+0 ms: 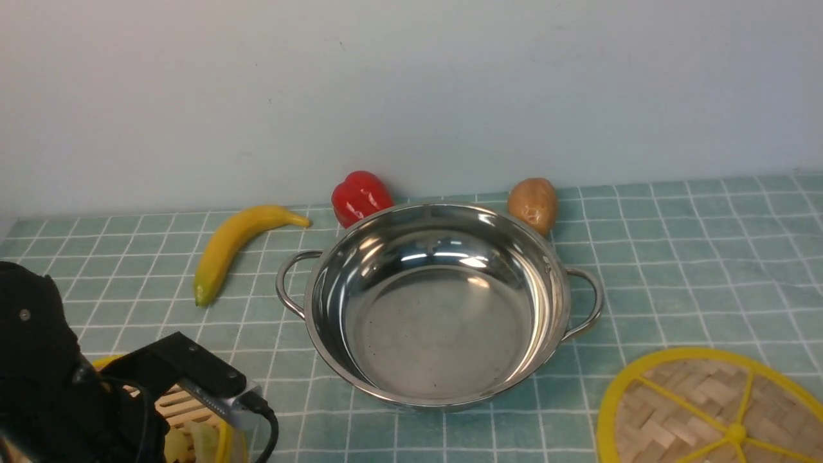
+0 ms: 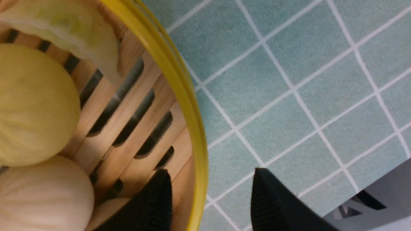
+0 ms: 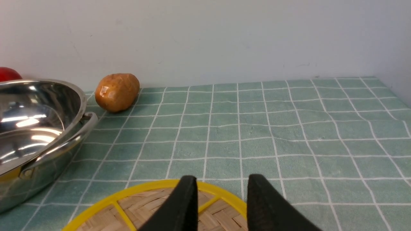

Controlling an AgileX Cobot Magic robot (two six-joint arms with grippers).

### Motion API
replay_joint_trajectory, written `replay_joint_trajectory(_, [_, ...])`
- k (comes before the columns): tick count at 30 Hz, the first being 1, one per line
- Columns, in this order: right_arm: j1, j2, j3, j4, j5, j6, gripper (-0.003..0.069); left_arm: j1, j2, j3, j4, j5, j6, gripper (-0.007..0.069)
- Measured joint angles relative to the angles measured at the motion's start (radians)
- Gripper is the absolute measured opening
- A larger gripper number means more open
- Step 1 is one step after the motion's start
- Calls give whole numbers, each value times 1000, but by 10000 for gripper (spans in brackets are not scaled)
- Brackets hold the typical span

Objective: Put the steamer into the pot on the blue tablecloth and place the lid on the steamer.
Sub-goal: 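Grasp the rim of the steamer basket holding the buns with the left gripper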

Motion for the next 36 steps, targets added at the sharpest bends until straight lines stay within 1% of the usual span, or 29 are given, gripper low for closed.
replay_joint_trajectory(8, [0, 0, 0, 0, 0, 0, 240, 0, 96, 0, 4, -18, 0, 313])
replay_joint_trajectory(14, [0, 0, 0, 0, 0, 0, 240, 0, 117, 10, 4, -33, 0, 313])
replay_joint_trajectory(19, [0, 0, 0, 0, 0, 0, 240, 0, 148, 21, 5, -76, 0, 313])
replay_joint_trajectory(24, [0, 0, 0, 0, 0, 0, 240, 0, 152, 21, 5, -79, 0, 309])
replay_joint_trajectory(32, [0, 0, 0, 0, 0, 0, 240, 0, 153, 21, 3, -104, 0, 214])
replay_joint_trajectory(36, [0, 0, 0, 0, 0, 0, 240, 0, 153, 21, 0, -104, 0, 189])
